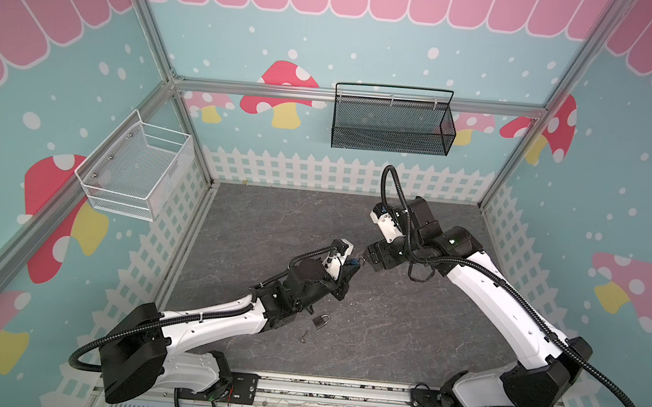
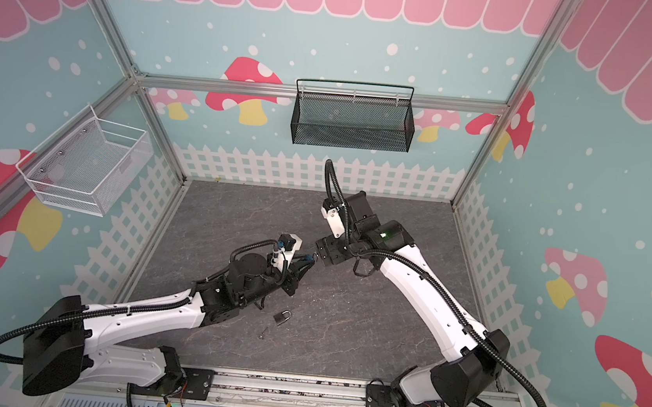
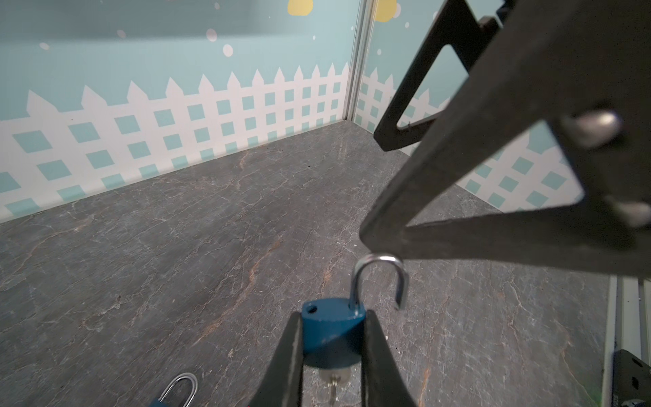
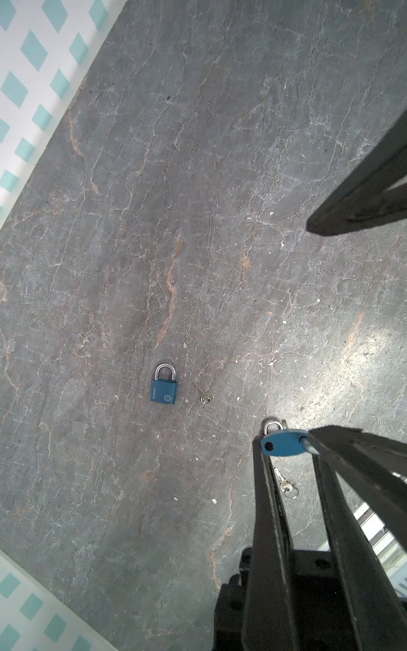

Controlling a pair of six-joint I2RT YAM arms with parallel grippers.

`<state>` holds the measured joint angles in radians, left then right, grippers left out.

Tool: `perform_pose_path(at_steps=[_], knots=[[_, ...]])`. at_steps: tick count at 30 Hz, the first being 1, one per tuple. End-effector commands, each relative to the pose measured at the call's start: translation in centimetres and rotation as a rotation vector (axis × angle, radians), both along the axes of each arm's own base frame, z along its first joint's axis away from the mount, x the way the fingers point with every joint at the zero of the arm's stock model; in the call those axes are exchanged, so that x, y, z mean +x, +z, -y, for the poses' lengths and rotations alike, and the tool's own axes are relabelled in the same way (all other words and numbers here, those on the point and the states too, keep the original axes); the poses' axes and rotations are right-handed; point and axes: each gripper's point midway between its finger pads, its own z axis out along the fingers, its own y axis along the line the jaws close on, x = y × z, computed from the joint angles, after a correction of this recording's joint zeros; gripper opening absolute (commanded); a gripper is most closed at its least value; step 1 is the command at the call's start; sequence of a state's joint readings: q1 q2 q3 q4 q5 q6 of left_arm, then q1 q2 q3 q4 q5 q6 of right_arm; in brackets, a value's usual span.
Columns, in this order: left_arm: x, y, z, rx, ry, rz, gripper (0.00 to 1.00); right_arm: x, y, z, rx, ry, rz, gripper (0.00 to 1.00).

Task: Unlock with the key

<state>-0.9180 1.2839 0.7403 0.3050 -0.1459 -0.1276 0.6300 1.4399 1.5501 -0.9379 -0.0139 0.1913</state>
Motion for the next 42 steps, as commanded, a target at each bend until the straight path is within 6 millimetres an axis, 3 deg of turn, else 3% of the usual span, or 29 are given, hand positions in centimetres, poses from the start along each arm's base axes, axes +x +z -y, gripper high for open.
perform_pose_path(at_steps=[1, 7, 13, 16, 22, 34, 42], knots=[[0.5, 2.2, 0.5, -0.047, 0.012, 0.04, 0.0, -0.8, 0.5, 0.5, 0.0, 0.014, 0.007, 0.88], [1.6, 2.1, 0.6, -0.071, 0.077, -0.03, 0.0, 0.9, 0.0, 4.3, -0.06, -0.162, 0.03, 0.89], [3.6, 0.2, 1.0, -0.052, 0.273, -0.238, 0.0, 1.7, -0.5, 7.3, 0.063, -0.295, 0.04, 0.91], [3.7, -1.6, 2.1, -0.012, 0.338, -0.368, 0.0, 1.6, -1.4, 7.7, 0.134, -0.321, 0.029, 0.91], [4.4, -7.0, 4.2, 0.089, 0.44, -0.585, 0.0, 1.1, -4.5, 9.5, 0.228, -0.406, -0.026, 0.92], [7.1, -14.8, 6.2, 0.269, 0.548, -0.776, 0.0, 0.8, -9.2, 13.7, 0.302, -0.541, -0.108, 0.92], [8.2, -17.8, 6.6, 0.265, 0.568, -0.85, 0.0, 0.7, -11.2, 15.0, 0.311, -0.574, -0.146, 0.92]])
